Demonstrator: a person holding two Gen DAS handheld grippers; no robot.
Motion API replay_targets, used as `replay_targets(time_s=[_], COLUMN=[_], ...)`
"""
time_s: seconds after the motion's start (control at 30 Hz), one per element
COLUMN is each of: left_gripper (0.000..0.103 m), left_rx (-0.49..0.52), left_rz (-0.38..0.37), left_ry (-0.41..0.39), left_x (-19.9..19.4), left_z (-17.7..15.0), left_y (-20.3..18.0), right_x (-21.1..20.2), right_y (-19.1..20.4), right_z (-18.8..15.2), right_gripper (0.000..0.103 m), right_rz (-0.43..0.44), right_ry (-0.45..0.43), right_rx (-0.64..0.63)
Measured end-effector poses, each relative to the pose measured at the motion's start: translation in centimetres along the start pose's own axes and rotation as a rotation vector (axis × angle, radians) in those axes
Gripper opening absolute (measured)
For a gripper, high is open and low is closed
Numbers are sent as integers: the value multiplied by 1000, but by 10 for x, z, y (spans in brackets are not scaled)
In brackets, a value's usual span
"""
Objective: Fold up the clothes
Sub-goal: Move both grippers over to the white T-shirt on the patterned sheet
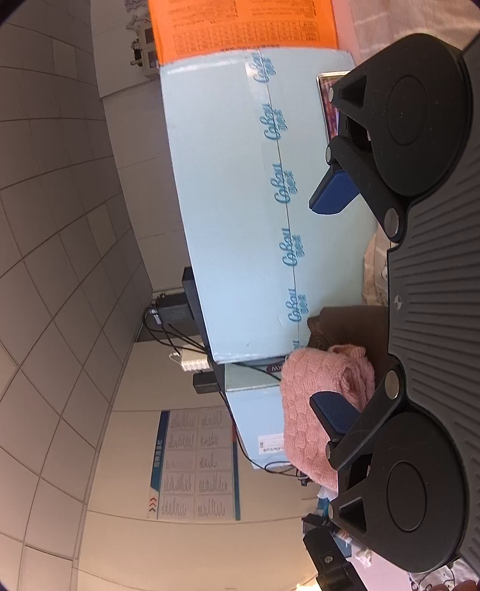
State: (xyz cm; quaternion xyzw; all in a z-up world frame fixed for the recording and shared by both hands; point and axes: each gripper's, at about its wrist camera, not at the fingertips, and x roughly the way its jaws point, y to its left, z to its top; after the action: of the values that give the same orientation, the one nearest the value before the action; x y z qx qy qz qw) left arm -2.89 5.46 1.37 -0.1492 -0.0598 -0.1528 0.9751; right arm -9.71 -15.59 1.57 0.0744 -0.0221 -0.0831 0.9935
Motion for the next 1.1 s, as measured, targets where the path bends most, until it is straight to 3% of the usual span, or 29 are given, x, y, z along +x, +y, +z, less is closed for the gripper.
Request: replay_targets(time_s=[0.3, 0.5, 0.7, 0.9, 1.1], left_gripper=[103, 103, 103, 103, 103], left_rx=[-52, -27, 4, 20, 120], left_rz=[-177, -267, -437, -625, -787], left_ry=[70, 107, 158, 99, 82], left_x=[7, 6, -4, -18, -25], left_z=[-3, -2, 10, 5, -14], left_y=[0, -16, -46, -92, -153], right_x=[-82, -141, -194, -227, -246], right_y=[-40, -75, -110, -153, -196], right_z=[37, 52, 56, 47, 31], right_gripper=[103, 103, 103, 103, 103], right_rz=[-369, -578, -688, -764, -812], right_ry=[-85, -115, -114, -92, 9], right_rx=[-52, -82, -75, -55, -54])
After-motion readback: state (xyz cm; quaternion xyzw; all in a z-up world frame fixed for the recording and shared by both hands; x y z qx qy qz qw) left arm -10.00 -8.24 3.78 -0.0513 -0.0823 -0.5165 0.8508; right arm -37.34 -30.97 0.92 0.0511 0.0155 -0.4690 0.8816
